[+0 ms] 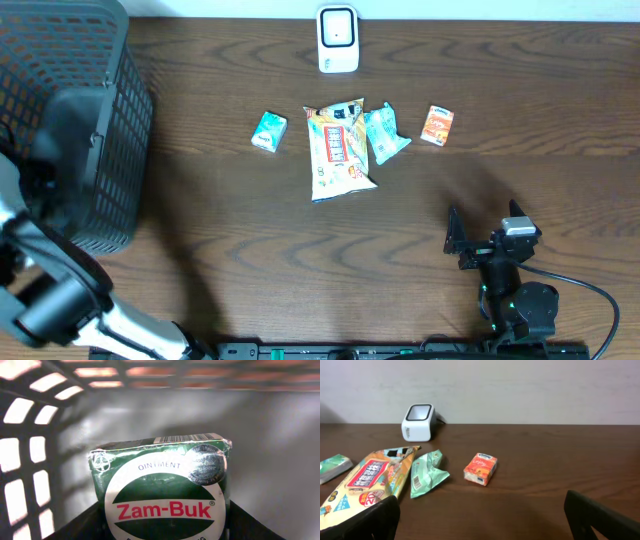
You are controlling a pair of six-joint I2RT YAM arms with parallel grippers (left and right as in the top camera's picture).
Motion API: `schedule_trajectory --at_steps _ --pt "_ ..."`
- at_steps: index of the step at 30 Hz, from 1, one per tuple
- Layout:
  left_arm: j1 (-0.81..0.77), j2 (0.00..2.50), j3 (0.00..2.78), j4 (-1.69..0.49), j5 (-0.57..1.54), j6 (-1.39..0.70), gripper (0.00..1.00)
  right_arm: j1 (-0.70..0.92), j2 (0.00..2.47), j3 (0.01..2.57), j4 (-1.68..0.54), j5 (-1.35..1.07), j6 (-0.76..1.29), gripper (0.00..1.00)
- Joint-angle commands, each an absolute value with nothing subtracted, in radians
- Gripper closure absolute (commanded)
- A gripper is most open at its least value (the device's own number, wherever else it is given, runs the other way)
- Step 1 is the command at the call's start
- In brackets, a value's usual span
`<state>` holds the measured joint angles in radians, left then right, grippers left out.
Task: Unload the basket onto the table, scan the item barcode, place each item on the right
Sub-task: 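Carry the Zam-Buk tin to the scanner and hold it beneath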
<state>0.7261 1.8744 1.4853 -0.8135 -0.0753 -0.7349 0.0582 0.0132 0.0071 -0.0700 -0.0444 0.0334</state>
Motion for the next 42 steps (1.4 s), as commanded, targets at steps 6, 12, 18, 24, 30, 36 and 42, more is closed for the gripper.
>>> schedule_trajectory --at_steps 6,12,18,24,30,36,42 --pt "0.643 1.567 1.532 -0.694 0.191 -0.722 0.44 0.051 0.013 0.006 -0.075 -0.036 0.040 0.01" --pt "0.520 1.409 1.532 -0.569 0.262 -0.723 0.44 0.051 0.013 0.006 -0.075 -0.036 0.040 0.01" --pt "0.310 1.324 1.532 -0.509 0.262 -0.722 0.43 0.051 0.013 0.006 -0.075 -0.036 0.040 0.01" --pt "0.043 1.364 1.527 -0.524 0.252 -0.607 0.43 0.051 0.013 0.006 -0.075 -0.036 0.040 0.01" --pt "-0.178 1.494 1.526 -0.635 0.118 -0.486 0.43 0.051 0.013 0.006 -0.075 -0.036 0.040 0.01" --pt "-0.326 1.735 1.526 -0.752 0.077 -0.477 0.43 0.051 0.013 0.006 -0.075 -0.036 0.040 0.01" --pt "-0.379 1.935 1.526 -0.750 0.039 -0.420 0.43 0.051 0.013 0.006 -0.075 -0.036 0.040 0.01"
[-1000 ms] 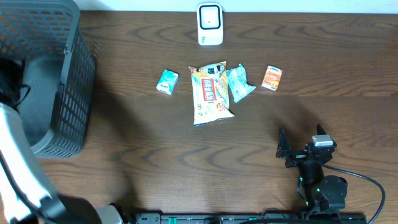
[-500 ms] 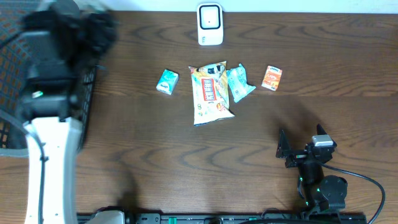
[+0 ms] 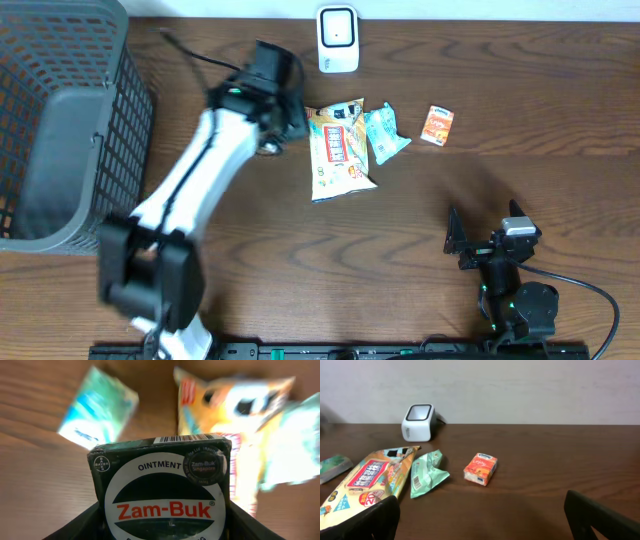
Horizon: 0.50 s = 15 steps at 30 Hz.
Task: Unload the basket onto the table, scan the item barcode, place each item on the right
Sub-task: 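Carry the Zam-Buk tin to the scanner and hold it beneath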
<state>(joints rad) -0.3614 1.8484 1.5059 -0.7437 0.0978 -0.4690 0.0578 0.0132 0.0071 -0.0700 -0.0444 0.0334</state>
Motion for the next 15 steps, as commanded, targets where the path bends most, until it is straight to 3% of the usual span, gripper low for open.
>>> schedule_trajectory --at_steps 1,8,15 --pt "-0.379 1.956 1.526 -0.752 0.025 -0.420 0.43 0.051 0.013 0.006 -0.075 -0.036 0.040 0.01" --pt "-0.367 2.045 1.526 -0.779 -0.072 -0.419 0.43 0.051 0.013 0.006 -0.075 -0.036 0.040 0.01" --pt "-0.366 2.046 1.526 -0.812 -0.043 -0.419 0.42 0.051 0.013 0.006 -0.075 -0.036 0.040 0.01"
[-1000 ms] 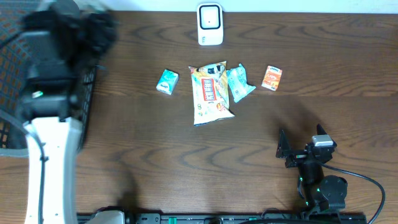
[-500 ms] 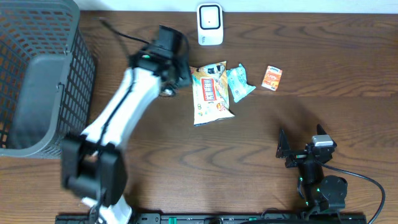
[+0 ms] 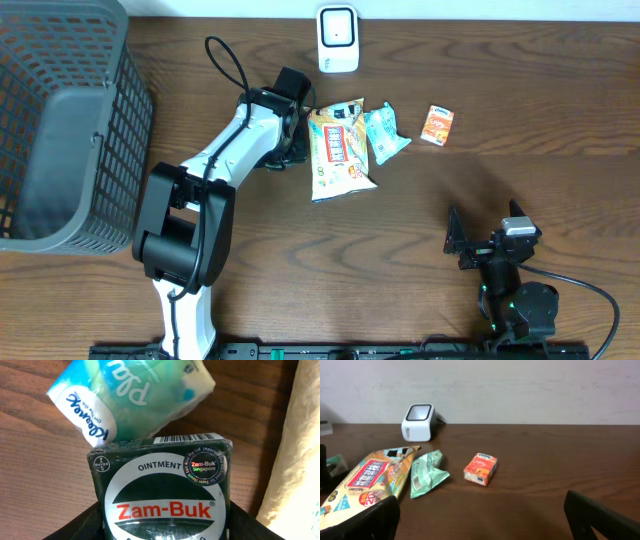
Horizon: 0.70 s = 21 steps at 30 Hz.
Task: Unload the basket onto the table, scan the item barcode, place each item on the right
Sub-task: 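Carry the Zam-Buk tin to the scanner and hold it beneath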
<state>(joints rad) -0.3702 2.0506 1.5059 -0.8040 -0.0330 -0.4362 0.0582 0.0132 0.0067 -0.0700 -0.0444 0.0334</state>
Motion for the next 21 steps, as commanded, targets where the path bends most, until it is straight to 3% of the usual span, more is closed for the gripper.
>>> schedule_trajectory --at_steps 1,6,21 --pt "-0.366 2.046 1.526 -0.811 -0.028 -0.419 0.39 0.051 0.013 0.006 -0.075 -0.036 0.040 0.01" --pt "-0.366 2.045 1.526 -0.807 0.000 -0.385 0.30 0.051 0.013 0.006 -0.075 -0.036 0.040 0.01" --pt "-0.363 1.921 1.564 -0.849 -0.009 -0.355 0.30 0.051 0.013 0.006 -0.075 -0.036 0.040 0.01"
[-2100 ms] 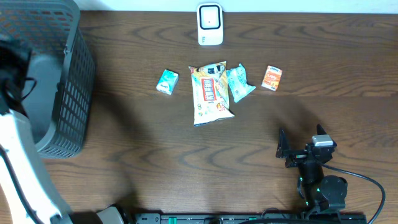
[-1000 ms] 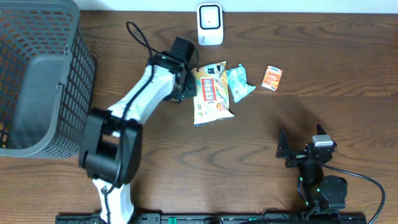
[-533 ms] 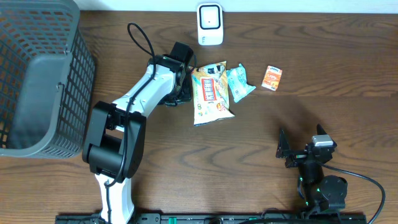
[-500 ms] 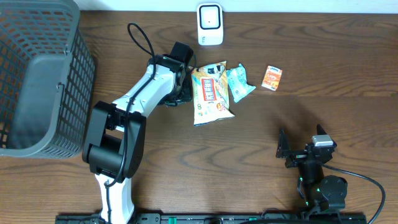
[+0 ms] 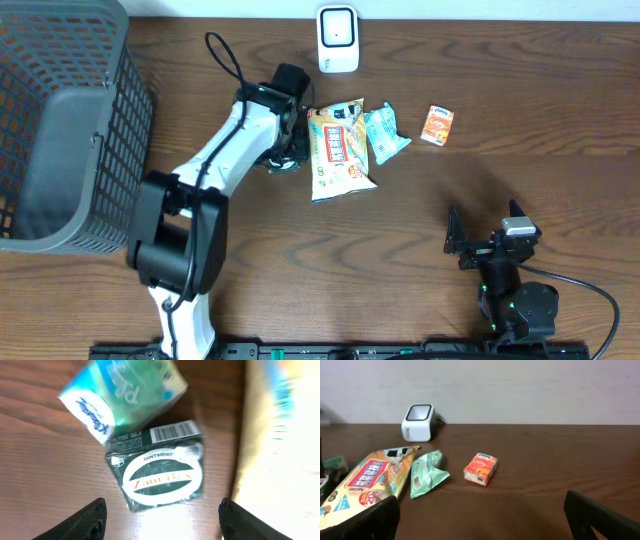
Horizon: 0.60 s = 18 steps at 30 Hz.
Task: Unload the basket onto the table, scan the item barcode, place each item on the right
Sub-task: 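Carry the Zam-Buk tin to the scanner and hold it beneath, then lower the Zam-Buk tin beside the tissue pack and open the left gripper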
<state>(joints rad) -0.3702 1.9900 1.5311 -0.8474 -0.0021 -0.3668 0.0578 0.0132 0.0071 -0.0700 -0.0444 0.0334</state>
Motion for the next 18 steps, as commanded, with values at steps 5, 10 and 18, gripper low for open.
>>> schedule_trajectory --at_steps 5,10,18 --pt "-0.363 1.935 1.560 -0.813 -0.089 -0.356 0.30 0.051 0.013 0.006 -0.075 -0.036 0.040 0.01" --pt "-0.353 1.976 1.559 -0.741 -0.107 -0.356 0.35 0.051 0.013 0.006 -0.075 -0.036 0.040 0.01" --pt "-0.242 1.982 1.557 -0.709 -0.130 -0.430 0.74 0.051 0.014 0.006 -0.075 -0.036 0.040 0.01"
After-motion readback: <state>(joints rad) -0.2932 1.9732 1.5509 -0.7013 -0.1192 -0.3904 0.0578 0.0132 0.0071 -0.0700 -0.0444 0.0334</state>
